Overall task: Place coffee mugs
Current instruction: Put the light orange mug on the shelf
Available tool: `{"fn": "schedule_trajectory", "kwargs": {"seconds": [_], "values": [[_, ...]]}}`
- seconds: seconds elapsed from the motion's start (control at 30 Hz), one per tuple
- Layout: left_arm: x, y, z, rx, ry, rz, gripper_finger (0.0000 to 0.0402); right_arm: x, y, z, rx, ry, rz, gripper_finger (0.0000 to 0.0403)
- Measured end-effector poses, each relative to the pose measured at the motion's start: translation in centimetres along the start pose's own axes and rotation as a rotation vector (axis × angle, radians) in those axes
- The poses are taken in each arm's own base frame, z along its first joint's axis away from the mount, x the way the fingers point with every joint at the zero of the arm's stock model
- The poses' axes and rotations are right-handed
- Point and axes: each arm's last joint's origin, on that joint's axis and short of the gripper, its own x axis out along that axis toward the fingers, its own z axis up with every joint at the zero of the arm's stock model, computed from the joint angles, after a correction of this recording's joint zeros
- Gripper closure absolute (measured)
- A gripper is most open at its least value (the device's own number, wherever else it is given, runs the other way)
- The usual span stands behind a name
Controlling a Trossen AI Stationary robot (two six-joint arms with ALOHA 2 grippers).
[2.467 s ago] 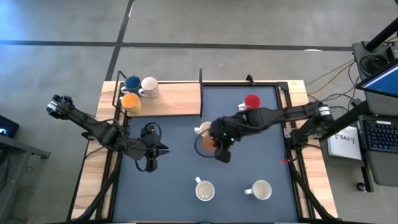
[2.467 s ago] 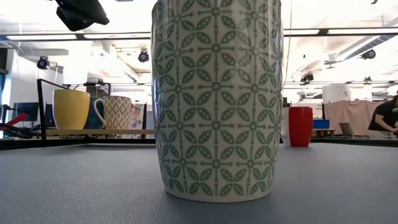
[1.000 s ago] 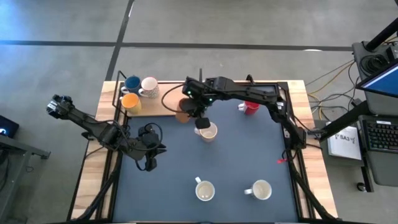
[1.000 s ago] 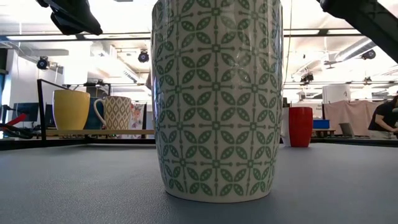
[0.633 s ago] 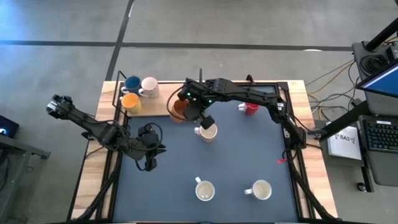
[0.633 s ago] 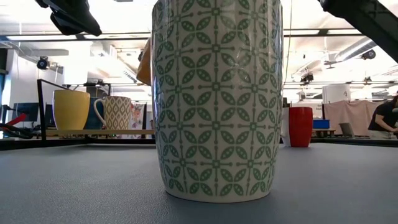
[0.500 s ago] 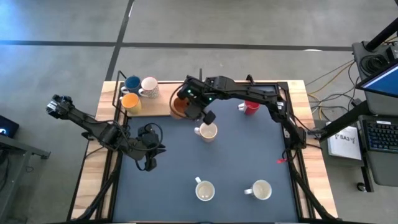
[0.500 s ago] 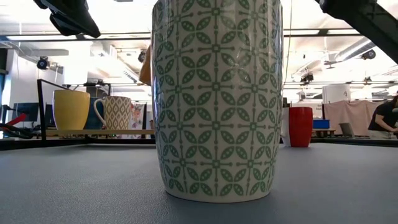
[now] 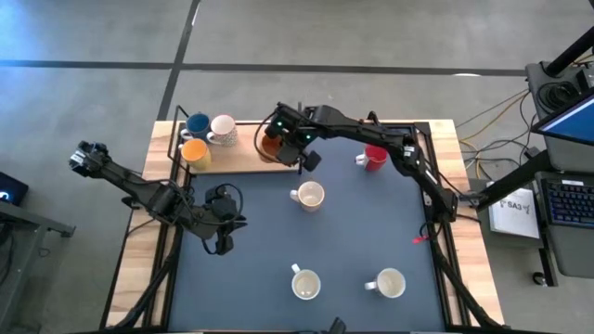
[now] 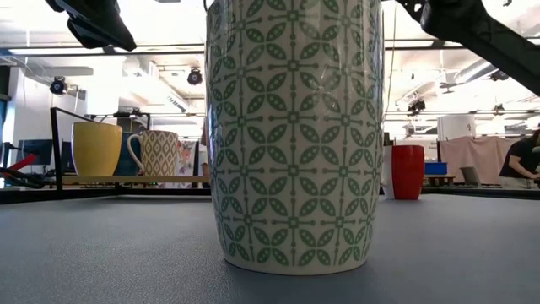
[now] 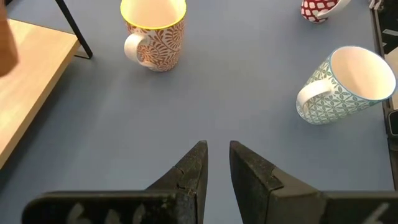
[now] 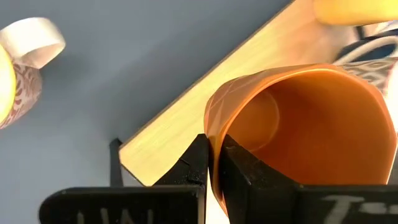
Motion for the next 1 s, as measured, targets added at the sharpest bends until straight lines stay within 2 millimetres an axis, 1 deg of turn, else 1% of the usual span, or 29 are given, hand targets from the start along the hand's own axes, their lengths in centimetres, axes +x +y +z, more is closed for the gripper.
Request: {"fn": "schedule_trajectory", "kwargs": {"seconds": [0.2, 0.37, 0.7, 0.77, 0.9, 1.0], "values": [[0.0, 0.0, 0.0, 0.001, 0.001, 0.001, 0.0352, 1.9, 0.2, -0.3, 0.026, 0.007, 0.033, 0.0390], [-0.1, 0.1, 0.0, 0.001, 0.002, 0.001, 0.0352, 2.9, 0.3, -0.4, 0.024, 0.019, 0.043, 0.0390], [-0.1, 0.2, -0.2, 0.008, 0.014, 0.010, 0.0352, 3.2, 0.1, -0.6, 0.048, 0.031, 0.033, 0.0390], [-0.1, 0.2, -0.2, 0.010, 0.017, 0.012, 0.0352, 3.2, 0.1, -0.6, 0.089, 0.034, 0.023, 0.0390], [-0.1, 0.2, -0.2, 0.010, 0.018, 0.013, 0.0352, 3.2, -0.5, -0.9, 0.228, 0.032, -0.029, 0.0390], [-0.1, 0.2, -0.2, 0.011, 0.018, 0.013, 0.0352, 3.1, -0.5, -1.0, 0.251, 0.036, -0.033, 0.0390]]}}
